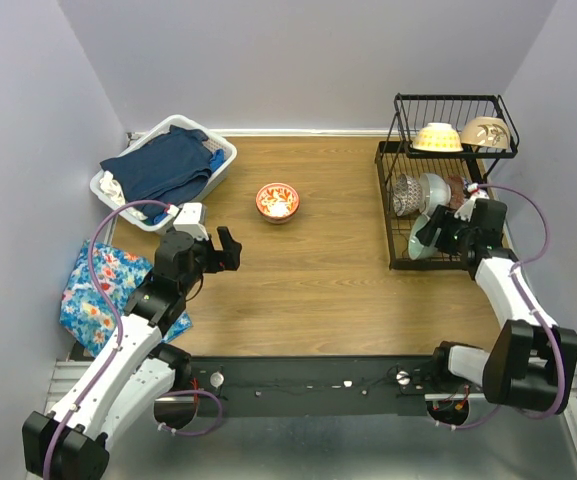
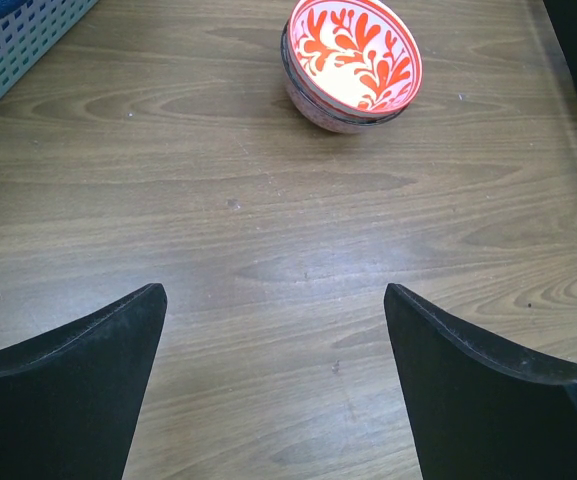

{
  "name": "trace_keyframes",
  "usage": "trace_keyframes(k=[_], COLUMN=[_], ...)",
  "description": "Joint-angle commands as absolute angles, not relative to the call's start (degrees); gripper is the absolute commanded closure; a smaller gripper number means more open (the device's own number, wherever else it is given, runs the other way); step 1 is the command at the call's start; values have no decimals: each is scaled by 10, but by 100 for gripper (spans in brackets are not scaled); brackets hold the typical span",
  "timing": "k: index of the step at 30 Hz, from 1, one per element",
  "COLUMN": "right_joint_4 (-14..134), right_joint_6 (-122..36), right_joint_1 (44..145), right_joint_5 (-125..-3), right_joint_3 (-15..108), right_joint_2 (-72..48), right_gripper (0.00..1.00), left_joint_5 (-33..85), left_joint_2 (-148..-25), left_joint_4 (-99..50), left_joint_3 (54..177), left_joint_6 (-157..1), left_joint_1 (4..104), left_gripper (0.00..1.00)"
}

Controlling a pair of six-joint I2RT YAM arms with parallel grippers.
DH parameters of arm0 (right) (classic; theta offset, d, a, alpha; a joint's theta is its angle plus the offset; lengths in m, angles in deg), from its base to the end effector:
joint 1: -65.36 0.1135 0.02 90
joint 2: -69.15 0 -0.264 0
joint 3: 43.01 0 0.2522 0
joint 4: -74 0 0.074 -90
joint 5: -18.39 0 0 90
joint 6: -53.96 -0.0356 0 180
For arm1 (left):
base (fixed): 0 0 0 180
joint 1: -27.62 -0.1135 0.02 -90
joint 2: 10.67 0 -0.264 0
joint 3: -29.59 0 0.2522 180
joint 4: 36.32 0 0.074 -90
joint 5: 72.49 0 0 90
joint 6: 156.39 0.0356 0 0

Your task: Unload the bowls from the dish rack

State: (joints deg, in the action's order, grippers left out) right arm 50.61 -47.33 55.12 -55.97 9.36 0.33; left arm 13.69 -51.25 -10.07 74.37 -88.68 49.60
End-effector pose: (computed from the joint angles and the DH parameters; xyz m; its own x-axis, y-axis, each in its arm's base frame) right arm 0.2474 -0.0349 0.2189 -0.6246 0.3044 -0.7192 0.0915 0.9431 0.3197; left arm 0.1609 -0.0624 0.2626 -0.4420 -0.2297 -0.8671 0.1605 0.9308 -0.3284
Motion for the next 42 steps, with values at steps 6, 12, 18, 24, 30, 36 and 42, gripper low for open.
trace_keyframes(k=[6, 12, 18, 24, 30, 36, 42], right_joint_4=[476, 484, 557, 648, 720, 767, 782], right_joint_6=[-511, -555, -656, -741, -810, -854, -868], right_joint_1=[553, 556, 582, 617, 651, 689, 737], right_joint_5=[-566, -511, -416, -331, -297, -283, -287], right_joint_3=[145, 155, 129, 89, 43, 8, -8], right_joint_2=[93, 118, 134, 141, 152, 157, 162], right_gripper=[88, 88, 88, 88, 88, 88, 88], left_joint_5=[167, 199, 230, 234, 164, 107, 47], left_joint_2=[-522, -542, -581, -636, -717, -801, -878], left_joint_4=[-110, -126, -165, -217, -266, -316, -321], left_joint_3=[741, 747, 765, 791, 832, 868, 930], left_joint_6=[-900, -948, -998, -1057, -1091, -1137, -1157], left_joint_1=[495, 496, 509, 562, 679, 749, 800], left_gripper=[1, 1, 1, 1, 1, 2, 3])
